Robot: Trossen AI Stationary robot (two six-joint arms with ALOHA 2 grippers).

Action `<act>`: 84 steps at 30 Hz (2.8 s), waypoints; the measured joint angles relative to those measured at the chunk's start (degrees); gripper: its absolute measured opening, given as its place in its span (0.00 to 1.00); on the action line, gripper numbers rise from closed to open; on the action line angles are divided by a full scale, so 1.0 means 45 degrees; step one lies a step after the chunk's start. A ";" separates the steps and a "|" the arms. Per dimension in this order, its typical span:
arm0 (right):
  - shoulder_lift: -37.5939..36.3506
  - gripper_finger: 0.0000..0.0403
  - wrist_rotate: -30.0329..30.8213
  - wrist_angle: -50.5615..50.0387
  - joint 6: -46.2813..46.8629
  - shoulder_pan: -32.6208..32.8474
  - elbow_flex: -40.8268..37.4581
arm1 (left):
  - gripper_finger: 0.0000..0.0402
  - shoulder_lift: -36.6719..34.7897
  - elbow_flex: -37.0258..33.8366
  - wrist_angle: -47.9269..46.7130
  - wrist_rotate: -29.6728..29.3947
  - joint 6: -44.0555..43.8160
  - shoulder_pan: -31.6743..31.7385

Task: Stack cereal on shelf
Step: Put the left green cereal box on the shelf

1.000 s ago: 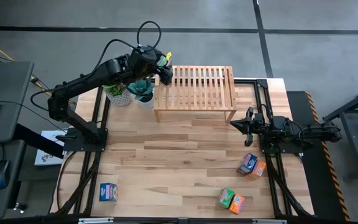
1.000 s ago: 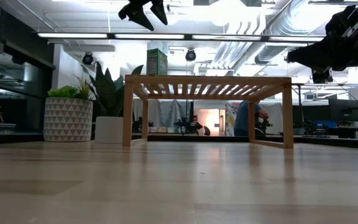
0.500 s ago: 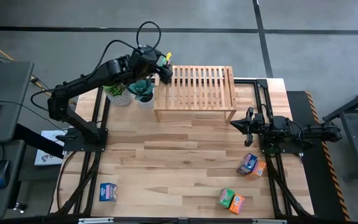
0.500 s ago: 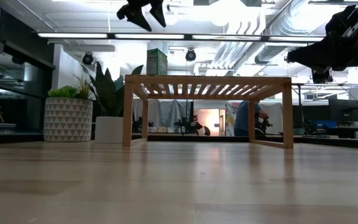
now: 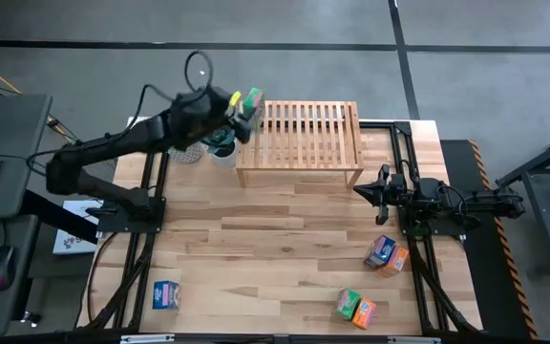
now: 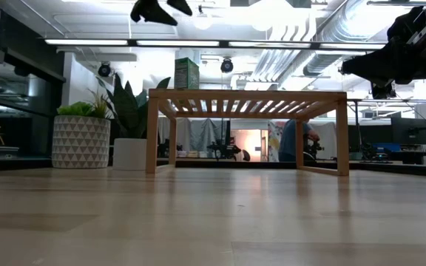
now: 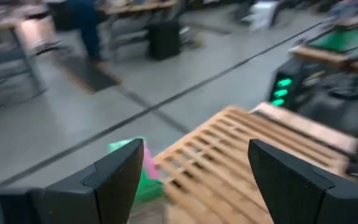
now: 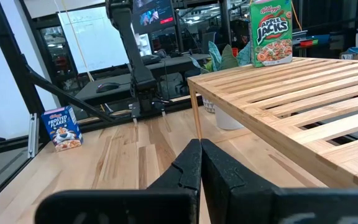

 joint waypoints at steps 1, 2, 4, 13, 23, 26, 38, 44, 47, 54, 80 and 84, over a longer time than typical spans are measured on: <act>0.0001 0.00 0.0005 0.0002 0.0005 0.0003 -0.0002 | 0.70 -0.0327 -0.0663 0.0740 0.0400 0.0183 -0.0057; 0.0001 0.00 0.0005 0.0003 0.0004 0.0002 0.0000 | 0.70 -0.0625 -0.1321 0.1541 0.0699 0.0321 -0.0093; 0.0000 0.00 0.0005 0.0000 0.0001 0.0000 -0.0005 | 0.70 -0.1085 -0.2605 0.3077 0.1249 0.0277 -0.0124; 0.0000 0.00 0.0005 0.0003 0.0001 0.0002 -0.0005 | 0.50 -0.1128 -0.6211 0.7251 0.2477 0.0173 -0.0202; 0.0004 0.00 0.0005 0.0003 0.0004 0.0001 -0.0003 | 0.03 0.0394 -0.6567 0.7882 0.1120 0.0386 0.0296; 0.0002 0.00 0.0005 0.0003 0.0003 0.0001 -0.0003 | 0.01 0.1121 -0.6231 0.7878 0.1117 0.0484 0.0669; 0.0003 0.00 0.0005 0.0003 0.0003 0.0003 -0.0004 | 0.00 0.2393 -0.4862 0.7483 0.1753 0.1359 0.1105; 0.0001 0.00 0.0005 0.0002 0.0002 0.0001 -0.0002 | 0.00 0.2406 -0.4443 0.6580 0.1583 0.2231 0.1105; 0.0000 0.00 0.0005 0.0001 0.0001 0.0003 -0.0003 | 0.00 0.2398 -0.4176 0.5564 0.1505 0.2953 0.1084; 0.0005 0.00 0.0000 -0.0001 0.0000 -0.0001 0.0000 | 0.00 0.1980 -0.3683 0.3502 0.0794 0.4316 0.0964; 0.0005 0.00 0.0005 0.0003 0.0005 -0.0002 -0.0005 | 0.00 0.1360 -0.3697 0.3289 0.1024 0.4804 0.1518; 0.0000 0.00 0.0005 0.0001 0.0005 0.0001 -0.0002 | 0.00 0.1358 -0.3697 0.3500 0.1024 0.4797 0.1518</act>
